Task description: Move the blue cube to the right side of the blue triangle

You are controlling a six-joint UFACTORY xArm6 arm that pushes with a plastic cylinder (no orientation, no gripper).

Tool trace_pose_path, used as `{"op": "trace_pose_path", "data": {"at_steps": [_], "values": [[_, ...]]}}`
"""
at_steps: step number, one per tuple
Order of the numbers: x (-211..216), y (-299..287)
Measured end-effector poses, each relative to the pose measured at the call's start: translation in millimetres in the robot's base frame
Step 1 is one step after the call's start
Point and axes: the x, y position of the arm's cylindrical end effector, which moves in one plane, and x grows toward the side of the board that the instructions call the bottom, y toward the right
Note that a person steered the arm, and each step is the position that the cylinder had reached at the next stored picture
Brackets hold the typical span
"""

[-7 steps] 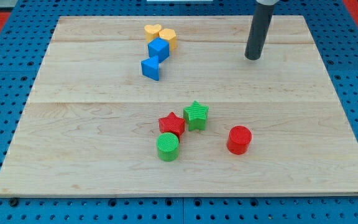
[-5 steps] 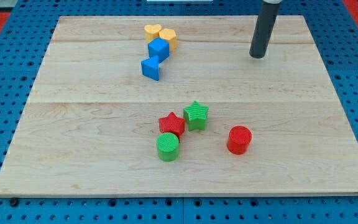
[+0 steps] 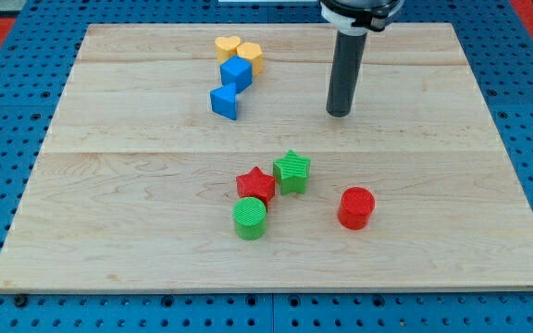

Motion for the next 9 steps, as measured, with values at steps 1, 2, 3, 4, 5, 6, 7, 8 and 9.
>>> {"op": "trace_pose_path", "data": {"at_steps": [1, 2, 3, 4, 5, 6, 7, 8, 9], "values": [[0, -27], [-27, -27], [-69, -39], [-110, -45], [-160, -42], [-184, -95], [-180, -145], [-150, -212], [-117, -220]]}}
